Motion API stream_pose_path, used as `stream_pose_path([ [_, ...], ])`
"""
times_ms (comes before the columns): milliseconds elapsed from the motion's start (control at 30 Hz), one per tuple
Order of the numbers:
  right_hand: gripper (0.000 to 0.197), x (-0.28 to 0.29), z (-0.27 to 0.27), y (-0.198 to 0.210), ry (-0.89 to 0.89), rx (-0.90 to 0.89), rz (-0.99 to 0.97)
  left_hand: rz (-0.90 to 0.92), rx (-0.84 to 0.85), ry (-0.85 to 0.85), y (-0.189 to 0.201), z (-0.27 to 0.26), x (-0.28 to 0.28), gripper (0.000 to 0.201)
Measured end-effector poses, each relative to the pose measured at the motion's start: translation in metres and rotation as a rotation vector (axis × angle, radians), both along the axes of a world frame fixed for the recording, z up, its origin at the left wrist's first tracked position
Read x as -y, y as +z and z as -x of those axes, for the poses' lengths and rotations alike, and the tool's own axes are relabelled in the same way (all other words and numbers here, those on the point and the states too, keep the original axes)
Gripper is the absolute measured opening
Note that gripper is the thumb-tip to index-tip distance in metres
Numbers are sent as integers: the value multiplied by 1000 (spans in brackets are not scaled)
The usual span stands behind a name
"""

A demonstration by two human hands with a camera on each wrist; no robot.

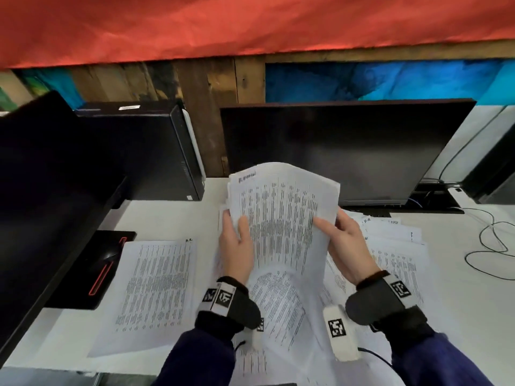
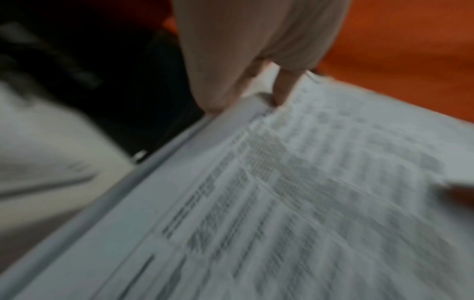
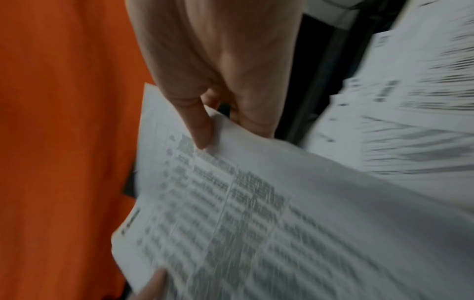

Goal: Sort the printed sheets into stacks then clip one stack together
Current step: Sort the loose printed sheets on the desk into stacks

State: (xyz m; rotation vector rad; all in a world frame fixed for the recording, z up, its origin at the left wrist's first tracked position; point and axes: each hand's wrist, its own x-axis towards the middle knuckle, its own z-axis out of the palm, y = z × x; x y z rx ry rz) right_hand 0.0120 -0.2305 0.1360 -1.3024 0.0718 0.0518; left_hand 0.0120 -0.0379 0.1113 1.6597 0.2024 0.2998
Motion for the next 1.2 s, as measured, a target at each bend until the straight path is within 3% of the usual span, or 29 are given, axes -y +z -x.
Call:
stream_pose_path([
  [100, 26, -14, 9, -8, -70, 98, 159, -37, 58, 31, -15, 10, 18, 22],
  [233, 37, -22, 8, -27, -185, 137, 334, -50, 16, 48, -37, 9, 18, 27],
  [367, 48, -19, 0, -24, -332, 303, 461, 21, -14, 88, -39, 3, 10, 24],
  [500, 64, -20, -2, -15, -330, 561, 901, 82, -60, 50, -34, 1, 5, 23],
  [567, 58, -21, -2, -11, -292, 594, 1092, 103, -61, 37, -33, 0, 3, 24],
  [633, 52, -19, -4, -10, -274, 546, 1152, 124, -84, 25, -35, -2, 0, 22],
  [733, 58, -18, -5, -10, -276, 502, 1051, 150, -133, 9, -41, -4, 0, 26],
  [833, 57, -18, -4, -17, -339, 476, 705, 233, -197, -2, -48, -3, 0, 45],
  [900, 60, -16, -5, -26, -349, 271, 370, 251, -252, -14, -58, -3, -2, 52],
  [967, 59, -14, -7, -39, -284, 40, 157, 207, -323, -31, -68, -3, -5, 57],
  [1100, 35, -20, -8, -72, -167, -213, 232, 143, -393, -60, -92, -1, -4, 55],
  [1200, 31, -29, -8, -88, -176, -287, 244, 72, -382, -59, -106, 0, -3, 41],
])
